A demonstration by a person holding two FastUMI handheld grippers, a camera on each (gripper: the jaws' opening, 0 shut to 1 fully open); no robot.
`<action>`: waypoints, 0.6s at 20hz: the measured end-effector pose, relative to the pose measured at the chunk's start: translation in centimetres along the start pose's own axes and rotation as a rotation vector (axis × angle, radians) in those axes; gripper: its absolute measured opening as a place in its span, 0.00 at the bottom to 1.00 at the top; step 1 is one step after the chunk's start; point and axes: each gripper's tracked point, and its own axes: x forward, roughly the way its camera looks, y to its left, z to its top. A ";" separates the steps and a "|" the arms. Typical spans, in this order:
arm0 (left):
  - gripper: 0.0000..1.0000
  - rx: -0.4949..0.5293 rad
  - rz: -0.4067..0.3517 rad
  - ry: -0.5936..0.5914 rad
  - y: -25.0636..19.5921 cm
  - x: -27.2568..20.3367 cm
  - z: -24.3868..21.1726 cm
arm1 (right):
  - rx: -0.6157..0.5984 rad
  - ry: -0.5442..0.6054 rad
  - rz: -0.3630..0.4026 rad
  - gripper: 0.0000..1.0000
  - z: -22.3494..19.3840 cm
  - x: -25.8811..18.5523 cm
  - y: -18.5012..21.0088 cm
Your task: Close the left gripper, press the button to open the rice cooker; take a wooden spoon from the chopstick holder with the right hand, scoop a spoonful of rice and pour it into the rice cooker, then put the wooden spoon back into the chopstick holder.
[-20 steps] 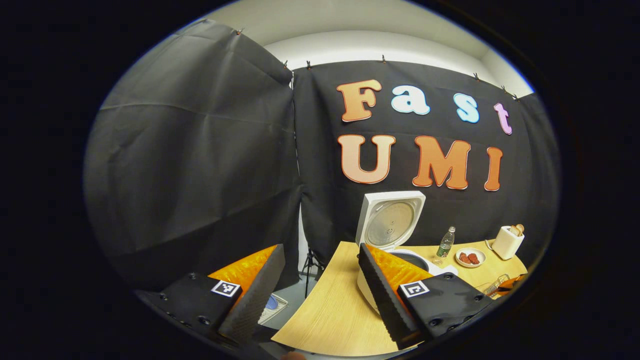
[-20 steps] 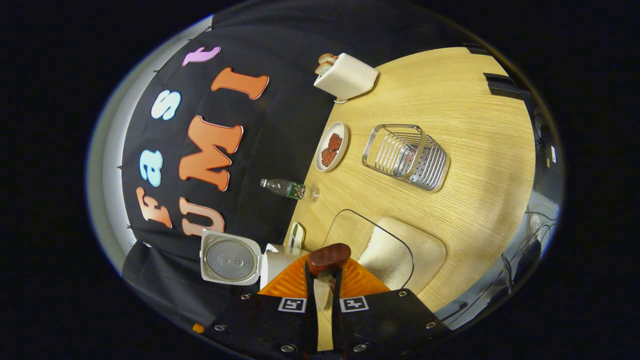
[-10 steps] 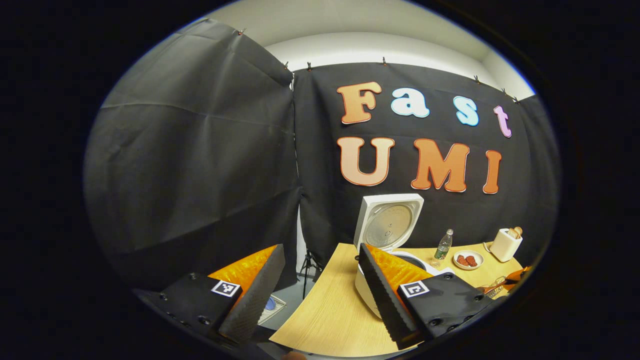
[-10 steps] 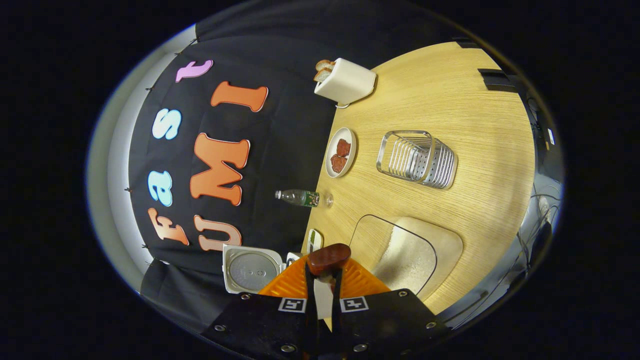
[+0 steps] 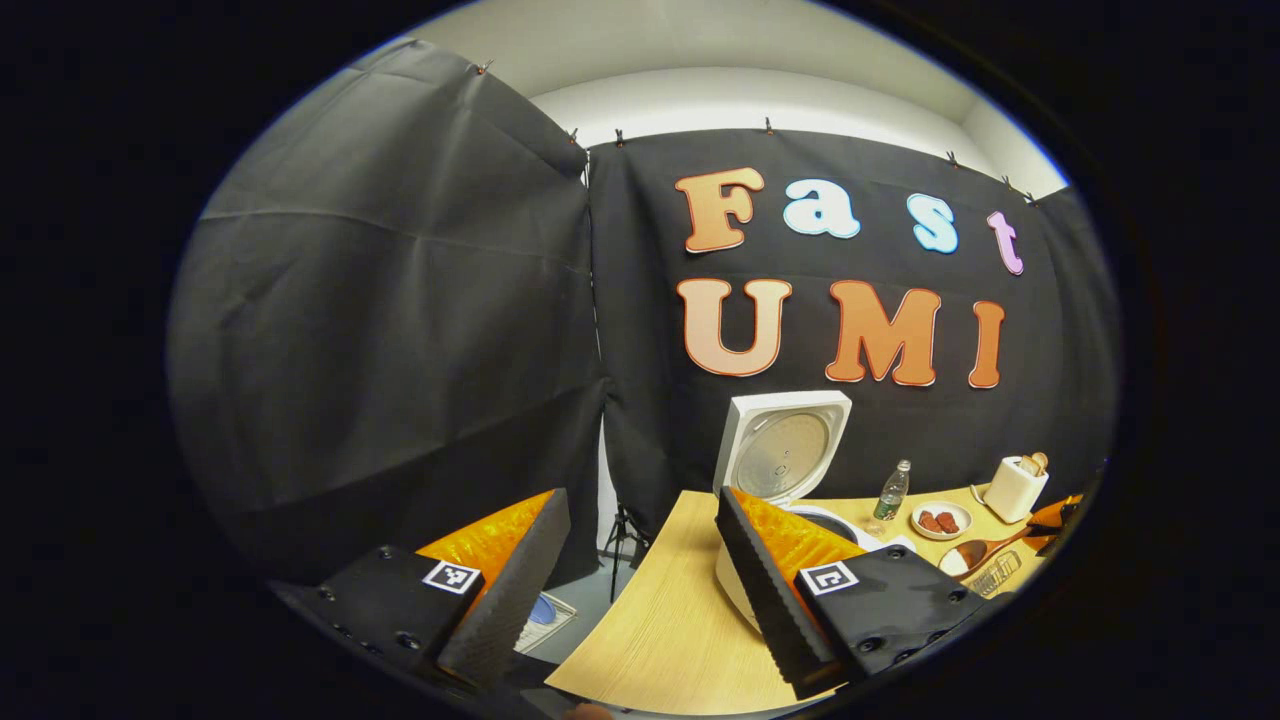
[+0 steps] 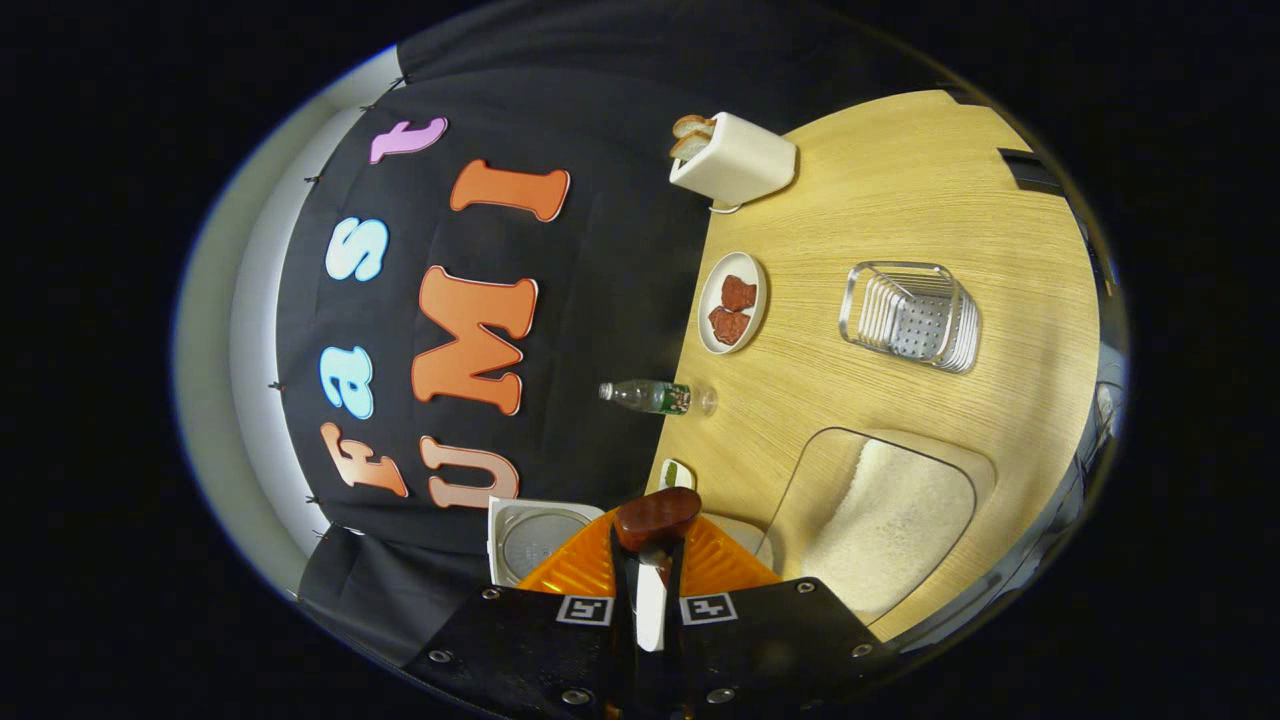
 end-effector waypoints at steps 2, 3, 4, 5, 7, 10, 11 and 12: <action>1.00 -0.008 -0.008 -0.001 -0.2 -0.1 -0.1 | 0.004 0.014 0.025 0.11 -0.4 0.5 1.9; 1.00 -0.013 -0.011 0.000 -0.2 -0.1 -0.2 | 0.001 0.022 0.038 0.10 -0.7 0.9 2.8; 1.00 -0.015 -0.013 0.001 -0.2 -0.1 -0.3 | -0.003 0.027 0.047 0.10 -0.9 1.3 3.7; 1.00 -0.017 -0.014 0.004 -0.3 0.0 -0.4 | -0.012 0.033 0.054 0.10 -1.1 1.8 4.3; 1.00 -0.024 -0.020 0.010 -0.2 0.0 -0.7 | -0.024 0.041 0.075 0.10 -1.7 2.7 6.1; 1.00 -0.030 -0.028 0.016 -0.4 -0.3 -1.0 | -0.038 0.047 0.122 0.10 -2.6 3.9 9.1; 1.00 -0.029 -0.032 0.020 -0.5 -0.3 -1.3 | -0.051 0.051 0.130 0.10 -3.0 4.5 10.0; 1.00 -0.028 -0.036 0.021 -0.6 -0.2 -1.3 | -0.066 0.055 0.135 0.10 -3.5 5.0 10.9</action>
